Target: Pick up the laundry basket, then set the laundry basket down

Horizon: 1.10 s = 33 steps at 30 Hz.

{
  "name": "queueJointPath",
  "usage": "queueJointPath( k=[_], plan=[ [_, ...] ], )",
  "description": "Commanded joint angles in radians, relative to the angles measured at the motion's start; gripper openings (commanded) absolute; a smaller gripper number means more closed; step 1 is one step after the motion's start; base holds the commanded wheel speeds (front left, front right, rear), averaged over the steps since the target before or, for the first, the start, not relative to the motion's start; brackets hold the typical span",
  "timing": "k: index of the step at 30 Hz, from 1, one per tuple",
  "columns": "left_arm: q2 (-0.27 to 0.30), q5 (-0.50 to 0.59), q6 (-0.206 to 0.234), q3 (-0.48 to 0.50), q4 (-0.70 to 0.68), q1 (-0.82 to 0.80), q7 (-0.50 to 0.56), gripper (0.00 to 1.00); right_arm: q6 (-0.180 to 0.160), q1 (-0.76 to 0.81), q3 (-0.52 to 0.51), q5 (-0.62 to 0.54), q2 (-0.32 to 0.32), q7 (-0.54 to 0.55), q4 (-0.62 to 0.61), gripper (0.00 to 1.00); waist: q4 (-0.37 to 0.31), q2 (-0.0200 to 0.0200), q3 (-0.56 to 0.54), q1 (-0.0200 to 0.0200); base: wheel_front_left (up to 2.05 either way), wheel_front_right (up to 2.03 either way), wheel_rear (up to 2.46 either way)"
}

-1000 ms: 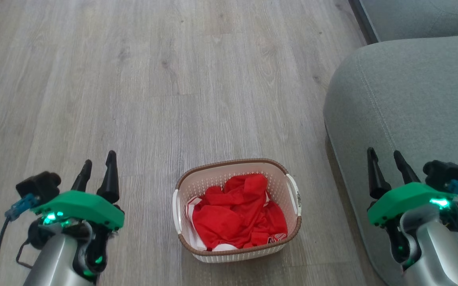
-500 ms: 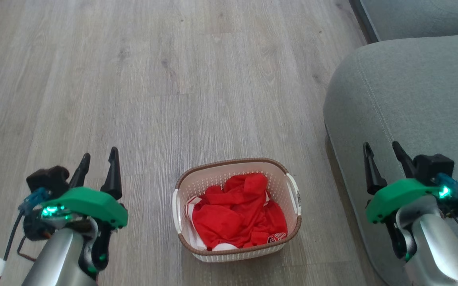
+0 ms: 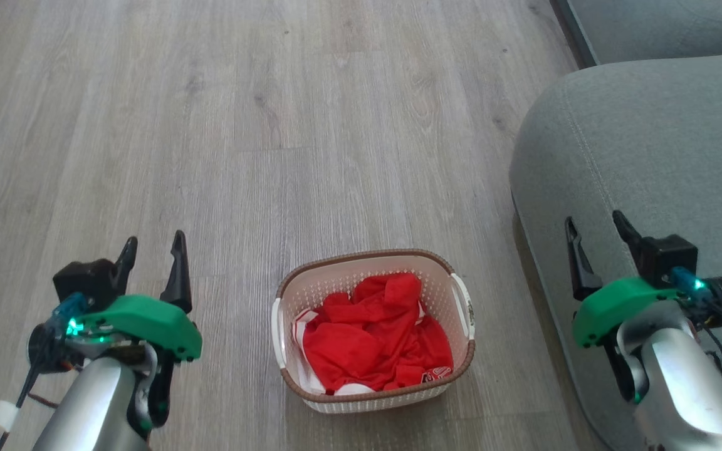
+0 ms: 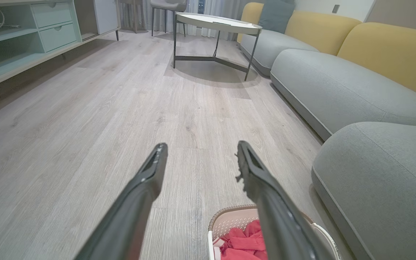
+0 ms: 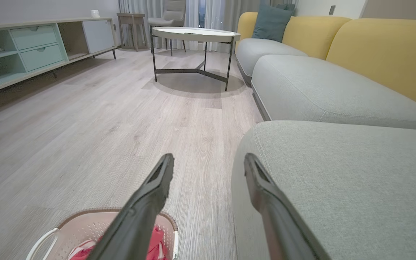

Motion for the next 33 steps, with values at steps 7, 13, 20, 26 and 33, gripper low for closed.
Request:
queueJointPath(
  k=[7, 13, 20, 26, 33],
  plan=[
    [0.037, 0.001, 0.007, 0.032, -0.033, -0.075, -0.009, 1.00, -0.001, -0.048, 0.016, 0.009, -0.015, -0.016, -0.018, 1.00, 0.001, 0.0000, 0.000, 0.0000, 0.00, 0.00, 0.00],
    [0.039, -0.003, 0.010, 0.031, -0.029, -0.076, -0.009, 1.00, -0.001, -0.049, 0.016, 0.017, -0.015, -0.016, -0.014, 1.00, 0.001, 0.0000, 0.000, 0.0000, 0.00, 0.00, 0.00],
    [0.040, -0.004, 0.010, 0.023, -0.028, -0.084, -0.010, 1.00, -0.001, -0.053, 0.016, 0.028, -0.016, -0.017, -0.008, 1.00, 0.004, 0.0000, 0.007, 0.0000, 0.00, 0.00, 0.00],
    [0.038, 0.002, 0.010, 0.012, -0.025, -0.098, -0.013, 1.00, -0.001, -0.059, 0.012, 0.031, -0.017, -0.018, -0.005, 1.00, 0.007, 0.0000, 0.032, 0.0000, 0.00, 0.00, 0.00],
    [0.030, 0.005, 0.000, 0.001, -0.013, -0.144, -0.019, 1.00, -0.001, -0.089, -0.011, 0.022, -0.011, -0.019, -0.004, 1.00, 0.013, 0.0000, 0.121, 0.0000, 0.00, 0.00, 0.00]
  ],
)
